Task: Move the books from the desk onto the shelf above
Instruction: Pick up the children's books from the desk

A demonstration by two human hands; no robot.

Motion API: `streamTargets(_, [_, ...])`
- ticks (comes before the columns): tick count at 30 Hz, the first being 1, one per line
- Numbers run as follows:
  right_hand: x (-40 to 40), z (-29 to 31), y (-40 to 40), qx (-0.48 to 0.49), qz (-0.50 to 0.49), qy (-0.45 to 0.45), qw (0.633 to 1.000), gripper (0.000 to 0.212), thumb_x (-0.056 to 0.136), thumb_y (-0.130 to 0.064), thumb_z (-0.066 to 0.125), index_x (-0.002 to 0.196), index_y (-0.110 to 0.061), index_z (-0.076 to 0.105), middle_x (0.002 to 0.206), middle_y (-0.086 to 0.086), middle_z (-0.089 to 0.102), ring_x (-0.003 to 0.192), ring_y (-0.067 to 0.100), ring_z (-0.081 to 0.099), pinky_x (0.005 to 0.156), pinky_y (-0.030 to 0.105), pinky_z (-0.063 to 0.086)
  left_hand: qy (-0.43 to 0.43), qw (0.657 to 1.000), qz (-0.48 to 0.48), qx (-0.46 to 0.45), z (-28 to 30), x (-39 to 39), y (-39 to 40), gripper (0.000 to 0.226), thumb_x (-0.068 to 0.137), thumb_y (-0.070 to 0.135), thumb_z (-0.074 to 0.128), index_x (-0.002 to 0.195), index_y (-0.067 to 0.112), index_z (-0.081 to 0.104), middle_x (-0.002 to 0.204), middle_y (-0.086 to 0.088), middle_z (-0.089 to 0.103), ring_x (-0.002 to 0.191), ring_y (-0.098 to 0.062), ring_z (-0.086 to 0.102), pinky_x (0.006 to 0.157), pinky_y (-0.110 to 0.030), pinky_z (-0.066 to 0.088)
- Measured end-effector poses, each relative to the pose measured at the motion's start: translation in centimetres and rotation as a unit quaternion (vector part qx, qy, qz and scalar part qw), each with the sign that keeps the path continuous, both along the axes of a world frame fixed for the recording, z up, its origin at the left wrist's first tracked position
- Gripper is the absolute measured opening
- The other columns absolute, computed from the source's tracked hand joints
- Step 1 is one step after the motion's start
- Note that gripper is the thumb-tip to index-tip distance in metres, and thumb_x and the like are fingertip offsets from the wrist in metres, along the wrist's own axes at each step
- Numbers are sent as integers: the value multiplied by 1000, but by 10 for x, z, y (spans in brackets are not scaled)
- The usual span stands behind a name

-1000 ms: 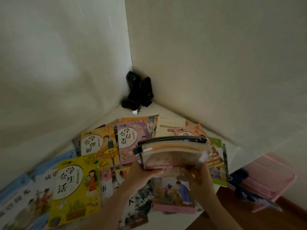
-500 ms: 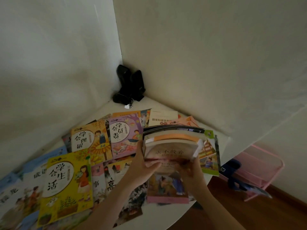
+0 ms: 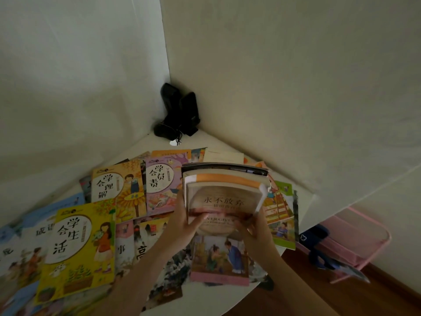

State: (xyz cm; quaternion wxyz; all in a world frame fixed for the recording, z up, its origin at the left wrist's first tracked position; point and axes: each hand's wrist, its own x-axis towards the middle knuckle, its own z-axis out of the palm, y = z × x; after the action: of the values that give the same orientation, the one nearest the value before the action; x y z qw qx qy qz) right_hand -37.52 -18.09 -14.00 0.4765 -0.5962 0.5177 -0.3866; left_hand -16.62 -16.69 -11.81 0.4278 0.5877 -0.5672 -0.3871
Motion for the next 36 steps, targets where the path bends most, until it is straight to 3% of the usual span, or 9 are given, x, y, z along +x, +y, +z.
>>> streamTargets(5, [3, 7, -11, 7, 20, -27, 999, 37, 89, 0, 61, 118, -17, 47, 104, -2, 61, 97, 7, 63, 75, 24, 57, -4, 995, 92, -37, 0, -1, -2, 55, 80, 17, 75, 122, 36, 45, 105, 16, 62, 96, 0, 63, 79, -17, 53])
streamTargets(10, [12, 27, -26, 161, 83, -53, 982, 39, 84, -8, 70, 118, -16, 53, 111, 0, 67, 104, 18, 66, 79, 32, 59, -23, 989, 116, 90, -1, 24, -1, 46, 72, 31, 83, 103, 35, 49, 94, 7, 66, 87, -6, 66, 78, -31, 56])
streamTargets(15, [24, 15, -23, 335, 88, -88, 934, 47, 76, -29, 78, 118, -21, 57, 113, 8, 69, 102, 30, 67, 82, 51, 55, 50, 972, 111, 202, -6, 41, 20, 56, 77, 18, 79, 119, 21, 42, 111, 7, 59, 100, -8, 60, 86, -35, 56])
streamTargets(19, [21, 6, -24, 270, 34, -62, 960, 22, 94, -23, 58, 116, -21, 59, 105, 11, 71, 94, 29, 70, 77, 49, 58, 33, 966, 114, 229, -22, 64, 34, 59, 78, 19, 79, 120, 16, 37, 113, 4, 56, 101, -9, 59, 82, -29, 56])
streamTargets(23, [7, 19, -35, 191, -41, -16, 981, 25, 98, -14, 50, 120, -24, 56, 103, 12, 70, 88, 27, 70, 80, 52, 57, 77, 953, 177, 235, -30, 89, 48, 61, 78, 6, 76, 122, 13, 35, 110, 0, 58, 100, -16, 60, 71, -25, 55])
streamTargets(27, [11, 65, -53, 80, -109, 9, 991, 32, 102, -17, 41, 122, -39, 52, 97, -3, 69, 70, 9, 67, 66, 33, 60, 179, 924, 220, 258, -38, 98, 56, 62, 79, 1, 74, 126, 17, 37, 115, -7, 61, 106, -26, 62, 81, -44, 57])
streamTargets(30, [34, 87, -51, 106, -75, -46, 990, 26, 102, -19, 44, 116, -38, 55, 94, -9, 68, 76, 18, 68, 77, 42, 58, 217, 902, 255, 273, -36, 94, 55, 56, 83, 18, 74, 126, 24, 40, 113, -5, 63, 101, -26, 64, 80, -46, 57])
streamTargets(32, [58, 78, -36, 123, -16, -17, 992, 27, 101, -19, 44, 114, -38, 59, 89, 1, 71, 77, 29, 70, 73, 47, 59, 261, 883, 274, 276, -28, 92, 53, 48, 85, 45, 65, 123, 25, 45, 115, -6, 61, 103, -28, 63, 91, -52, 53])
streamTargets(36, [102, 21, 4, 146, 29, 36, 988, 29, 101, -17, 43, 116, -38, 56, 106, 5, 71, 89, 24, 70, 78, 44, 59, 300, 879, 258, 268, -22, 94, 49, 84, 57, 75, 71, 119, 21, 56, 117, -9, 65, 105, -29, 65, 95, -52, 50])
